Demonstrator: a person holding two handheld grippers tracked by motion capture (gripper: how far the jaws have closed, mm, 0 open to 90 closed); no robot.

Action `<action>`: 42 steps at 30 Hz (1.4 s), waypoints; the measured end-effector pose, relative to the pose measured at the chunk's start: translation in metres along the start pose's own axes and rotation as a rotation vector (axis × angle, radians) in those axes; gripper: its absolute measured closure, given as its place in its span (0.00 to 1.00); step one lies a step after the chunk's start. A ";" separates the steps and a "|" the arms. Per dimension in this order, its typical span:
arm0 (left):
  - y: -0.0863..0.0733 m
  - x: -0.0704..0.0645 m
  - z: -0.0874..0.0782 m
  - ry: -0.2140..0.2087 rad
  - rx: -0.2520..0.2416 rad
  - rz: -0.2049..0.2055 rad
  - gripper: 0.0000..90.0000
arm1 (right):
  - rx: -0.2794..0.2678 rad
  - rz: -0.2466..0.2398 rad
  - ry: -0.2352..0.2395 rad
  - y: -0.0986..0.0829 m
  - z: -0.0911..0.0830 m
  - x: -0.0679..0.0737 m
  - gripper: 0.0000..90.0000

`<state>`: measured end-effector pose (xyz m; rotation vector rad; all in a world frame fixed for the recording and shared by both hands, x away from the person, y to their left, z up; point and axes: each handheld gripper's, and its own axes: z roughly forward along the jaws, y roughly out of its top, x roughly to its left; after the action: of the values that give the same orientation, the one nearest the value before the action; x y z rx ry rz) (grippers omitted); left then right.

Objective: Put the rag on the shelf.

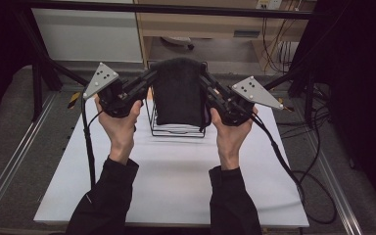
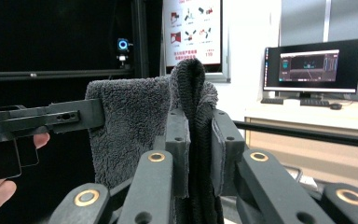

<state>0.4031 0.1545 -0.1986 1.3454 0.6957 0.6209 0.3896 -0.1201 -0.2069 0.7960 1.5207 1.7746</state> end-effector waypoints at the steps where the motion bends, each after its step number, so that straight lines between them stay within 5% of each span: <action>1: 0.003 0.000 0.001 0.001 -0.006 0.002 0.92 | -0.007 -0.004 0.001 0.003 0.001 0.000 0.89; 18: 0.038 0.008 0.013 0.035 -0.053 0.020 0.92 | -0.051 -0.030 -0.015 0.035 0.025 -0.003 0.89; 42: 0.069 0.038 0.047 0.068 -0.065 -0.022 0.92 | -0.043 -0.042 -0.054 0.065 0.068 -0.029 0.89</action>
<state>0.4627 0.1614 -0.1297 1.2601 0.7388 0.6685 0.4551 -0.1100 -0.1336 0.7795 1.4487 1.7361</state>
